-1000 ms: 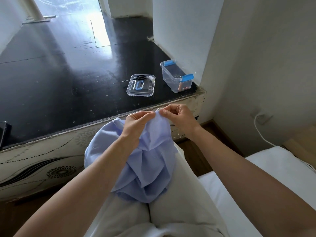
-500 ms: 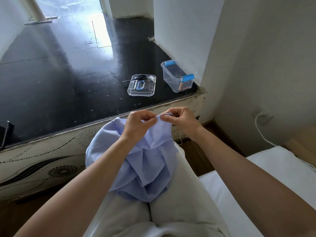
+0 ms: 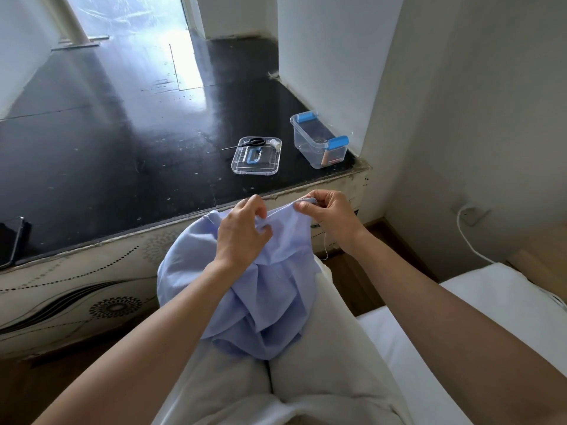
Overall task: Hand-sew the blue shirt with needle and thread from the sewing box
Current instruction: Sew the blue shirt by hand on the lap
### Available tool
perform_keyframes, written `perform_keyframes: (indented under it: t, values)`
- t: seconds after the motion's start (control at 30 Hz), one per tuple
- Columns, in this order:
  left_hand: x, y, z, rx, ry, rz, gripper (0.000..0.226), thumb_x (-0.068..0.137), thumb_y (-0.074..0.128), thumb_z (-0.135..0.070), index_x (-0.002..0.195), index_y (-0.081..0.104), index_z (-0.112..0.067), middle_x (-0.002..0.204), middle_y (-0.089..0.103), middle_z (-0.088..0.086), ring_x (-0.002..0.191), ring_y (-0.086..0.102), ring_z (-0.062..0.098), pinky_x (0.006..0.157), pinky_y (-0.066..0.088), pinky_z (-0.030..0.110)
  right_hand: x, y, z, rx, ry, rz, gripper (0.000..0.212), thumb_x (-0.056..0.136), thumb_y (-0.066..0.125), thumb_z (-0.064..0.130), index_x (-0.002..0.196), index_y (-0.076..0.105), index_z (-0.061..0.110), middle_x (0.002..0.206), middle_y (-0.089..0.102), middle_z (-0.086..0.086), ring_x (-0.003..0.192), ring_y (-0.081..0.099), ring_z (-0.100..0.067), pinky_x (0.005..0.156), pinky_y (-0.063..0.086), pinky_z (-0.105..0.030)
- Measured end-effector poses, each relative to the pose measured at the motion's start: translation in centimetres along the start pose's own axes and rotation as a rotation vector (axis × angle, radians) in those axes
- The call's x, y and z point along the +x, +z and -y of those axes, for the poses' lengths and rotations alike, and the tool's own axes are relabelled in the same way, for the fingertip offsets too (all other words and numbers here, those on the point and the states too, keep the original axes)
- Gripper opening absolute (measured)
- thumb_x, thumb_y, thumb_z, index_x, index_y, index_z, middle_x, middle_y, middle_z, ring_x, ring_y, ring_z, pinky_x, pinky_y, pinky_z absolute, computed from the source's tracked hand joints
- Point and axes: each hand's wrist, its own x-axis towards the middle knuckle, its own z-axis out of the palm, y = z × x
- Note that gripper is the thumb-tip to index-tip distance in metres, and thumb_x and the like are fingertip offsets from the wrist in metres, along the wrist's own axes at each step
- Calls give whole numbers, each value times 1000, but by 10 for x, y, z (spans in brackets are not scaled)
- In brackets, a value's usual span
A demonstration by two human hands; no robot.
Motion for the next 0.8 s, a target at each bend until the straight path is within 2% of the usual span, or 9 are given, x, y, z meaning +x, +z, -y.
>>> perform_keyframes:
  t: [0.07, 0.17, 0.27, 0.33, 0.4, 0.53, 0.6, 0.7, 0.8]
  values:
    - [0, -1, -2, 7, 10, -11, 15, 77, 70, -6, 86, 62, -14, 89, 66, 2, 81, 61, 26, 67, 43, 29, 0, -1, 1, -4, -7, -8, 10, 92, 66, 21, 83, 65, 16, 79, 65, 0, 73, 64, -11, 69, 57, -21]
    - [3, -4, -5, -10, 13, -46, 5, 78, 67, -12, 82, 70, -13, 84, 72, 4, 77, 64, 25, 73, 48, 31, 0, -3, 1, -7, -16, -37, 10, 92, 66, 22, 83, 65, 17, 78, 65, 2, 72, 63, -10, 66, 56, -20]
    - [6, -11, -5, -52, -9, -34, 10, 79, 66, -12, 76, 75, -13, 84, 74, 2, 73, 60, 15, 73, 50, 29, 2, -4, 0, -21, -20, -60, 11, 91, 66, 23, 88, 66, 12, 80, 65, 0, 75, 63, -12, 68, 57, -21]
    - [9, -15, -5, -58, -28, 71, 12, 82, 67, -8, 75, 77, -10, 92, 74, 1, 81, 60, 12, 75, 48, 25, 2, -3, 0, -25, -22, -54, 12, 92, 66, 22, 89, 66, 11, 81, 66, 0, 76, 63, -13, 69, 57, -21]
    - [11, -16, -3, -78, -50, 228, 16, 84, 66, -12, 74, 77, -11, 103, 73, -2, 92, 63, 15, 82, 52, 32, 2, -2, 1, -27, -27, -43, 10, 92, 66, 22, 89, 66, 12, 81, 66, -1, 76, 64, -13, 69, 57, -20]
    - [10, -16, -4, -79, -62, 391, 22, 80, 76, -37, 65, 74, -21, 114, 67, -5, 100, 61, 18, 86, 50, 39, 1, -1, 1, -35, -26, -6, 11, 91, 66, 21, 90, 66, 10, 81, 65, -1, 77, 63, -12, 70, 56, -22]
    - [11, -16, -5, -63, -70, 412, 27, 80, 78, -36, 69, 77, -11, 107, 68, 2, 93, 60, 21, 81, 51, 40, 0, -3, 2, -28, -16, 21, 11, 92, 66, 20, 91, 66, 8, 81, 65, -1, 76, 63, -10, 67, 55, -19]
    - [13, -20, -2, -254, -186, 387, 36, 79, 77, -33, 70, 72, 2, 87, 66, 18, 74, 55, 22, 67, 44, 35, -2, -6, 4, -19, -10, 33, 10, 92, 65, 19, 87, 65, 10, 77, 63, 1, 65, 61, -1, 58, 49, -13]
    - [12, -25, 2, -379, -223, 349, 44, 76, 67, -36, 65, 67, 6, 68, 53, 8, 62, 43, 13, 58, 35, 28, -3, -7, 4, -33, -4, 23, 11, 92, 66, 20, 85, 65, 12, 76, 62, 1, 63, 60, 0, 56, 47, -11]
